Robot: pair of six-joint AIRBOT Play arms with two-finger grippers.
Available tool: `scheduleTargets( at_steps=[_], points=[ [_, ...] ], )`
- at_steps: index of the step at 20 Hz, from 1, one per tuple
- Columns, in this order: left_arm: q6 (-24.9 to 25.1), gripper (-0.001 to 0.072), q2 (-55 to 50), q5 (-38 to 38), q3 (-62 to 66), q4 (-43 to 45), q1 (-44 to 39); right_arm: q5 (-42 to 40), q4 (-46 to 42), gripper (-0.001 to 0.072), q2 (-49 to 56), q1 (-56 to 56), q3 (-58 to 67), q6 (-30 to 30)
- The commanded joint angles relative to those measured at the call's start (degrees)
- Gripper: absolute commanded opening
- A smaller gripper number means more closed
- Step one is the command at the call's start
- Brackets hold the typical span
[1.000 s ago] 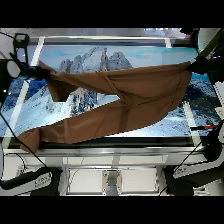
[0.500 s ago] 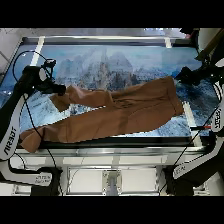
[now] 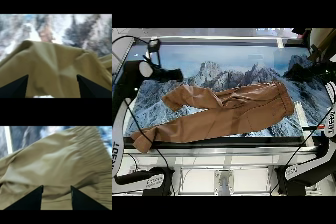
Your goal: Fold the clothes and pants, and hang the long-sleeved shirts on hangers.
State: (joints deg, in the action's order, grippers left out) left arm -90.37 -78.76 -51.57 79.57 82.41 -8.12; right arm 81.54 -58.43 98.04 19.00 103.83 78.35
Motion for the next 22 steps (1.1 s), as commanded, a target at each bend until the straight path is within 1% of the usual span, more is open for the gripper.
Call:
scheduleTargets(
  at_steps=[1,3,4,7,8,9,10,14,15,17,19,20,21,22],
  points=[
    [2.08,0.0696,-5.79,5.66,-0.02,-4.48,-7.08,1.6,0.15,0.0391,-1.27,-4.24,0.0,-1.38],
    [1.79,0.0672,-10.91,8.72,0.0,-4.42,-11.69,1.4,0.11,0.0391,-1.27,-7.13,0.0,-2.12],
    [-0.28,0.0669,-13.51,9.6,0.22,-3.96,-13.57,1.42,0.09,0.0391,-1.27,-8.41,0.0,-3.23],
    [-11.41,0.0669,-20.28,8.61,4.2,4.98,-16.7,1.44,0.11,0.0391,-1.27,-11.13,0.0,-5.6],
    [-13.9,0.0669,-22.23,7.5,6.62,7.23,-17.11,1.44,0.09,0.0391,-1.27,-11.65,0.0,-6.23],
    [-15.26,0.0667,-24.11,5.49,9.51,7.82,-17.16,1.4,0.11,0.0391,-1.27,-11.98,0.0,-7.04],
    [-15.87,0.0646,-25.79,3.32,12.39,7.8,-17.14,1.33,0.0,0.0391,-1.27,-12.28,0.0,-7.58],
    [-16.41,0.0646,-31.82,-7.61,21.88,7.82,-17.14,1.38,-0.04,0.0391,-1.27,-12.24,0.0,-8.96],
    [-16.46,0.0645,-32.57,-8.98,22.4,7.82,-17.14,1.38,-0.04,0.0391,-1.27,-12.24,0.0,-9.07],
    [-18.91,0.064,-33.35,-10.82,22.43,7.8,-17.11,1.42,-0.04,0.0391,-1.27,-12.24,0.0,-10.21],
    [-20.11,0.0634,-33.79,-11.72,22.43,7.78,-17.09,1.42,-0.09,0.0391,-1.27,-12.24,0.0,-10.95],
    [-21.38,0.0553,-33.83,-11.52,22.43,7.78,-17.09,1.44,-0.11,0.0391,-1.27,-12.24,0.0,-11.74],
    [-22.27,0.0413,-33.83,-11.17,22.43,7.78,-17.07,1.44,-0.09,0.0391,-1.27,-12.24,0.0,-12.04],
    [-22.21,0.011,-33.81,-11.02,22.45,7.78,-17.07,1.46,-0.24,0.039,-1.27,-12.24,0.0,-12.04]
  ],
)
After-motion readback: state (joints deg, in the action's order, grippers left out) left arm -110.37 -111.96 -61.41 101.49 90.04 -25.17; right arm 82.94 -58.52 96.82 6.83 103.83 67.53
